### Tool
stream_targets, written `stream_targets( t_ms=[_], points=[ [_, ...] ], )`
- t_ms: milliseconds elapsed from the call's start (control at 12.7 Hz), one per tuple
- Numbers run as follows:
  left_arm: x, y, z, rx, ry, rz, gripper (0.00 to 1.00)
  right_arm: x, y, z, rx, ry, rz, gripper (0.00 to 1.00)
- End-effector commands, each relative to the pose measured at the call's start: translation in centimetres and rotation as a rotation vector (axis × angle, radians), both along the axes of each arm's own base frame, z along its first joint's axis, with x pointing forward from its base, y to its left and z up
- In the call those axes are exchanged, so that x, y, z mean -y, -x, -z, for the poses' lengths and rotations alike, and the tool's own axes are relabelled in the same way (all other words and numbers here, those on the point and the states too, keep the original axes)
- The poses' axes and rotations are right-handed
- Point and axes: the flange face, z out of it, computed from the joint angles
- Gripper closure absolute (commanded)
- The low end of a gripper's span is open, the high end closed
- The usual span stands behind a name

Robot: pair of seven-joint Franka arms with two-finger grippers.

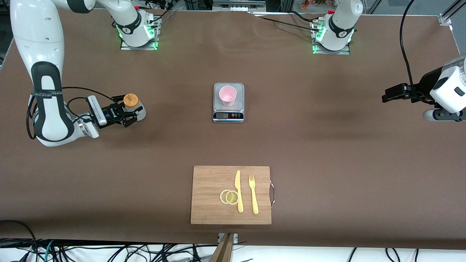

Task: Add sauce to pink cup with both arms
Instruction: 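Carry the squeeze bottle back and set it upright on the table, then open the right gripper and pull it back from the bottle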

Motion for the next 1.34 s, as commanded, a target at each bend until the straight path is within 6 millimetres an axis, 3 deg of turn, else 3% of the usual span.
stream_targets(
  t_ms=[0,472,550,629,865,1258],
  points=[
    [-0.2,-0.1,-0.2,0.008,-0.002,0.020,0.00,1.7,-0.4,1.8,0.025,-0.074,0.013,0.71],
    [-0.2,-0.1,-0.2,0.008,-0.002,0.019,0.00,3.1,-0.1,5.8,0.069,-0.169,0.047,0.70],
    [-0.2,-0.1,-0.2,0.008,-0.003,0.017,0.00,3.0,-0.2,6.1,0.066,-0.178,0.048,0.47],
    [-0.2,-0.1,-0.2,0.008,-0.003,0.017,0.00,3.1,-0.6,5.7,0.078,-0.176,0.048,0.00],
    [-0.2,-0.1,-0.2,0.008,-0.002,0.019,0.00,4.1,-1.0,5.2,0.091,-0.149,0.038,0.00],
    [-0.2,-0.3,-0.4,0.014,-0.001,0.015,0.00,10.7,0.0,4.3,0.089,-0.083,0.071,0.00]
  ],
)
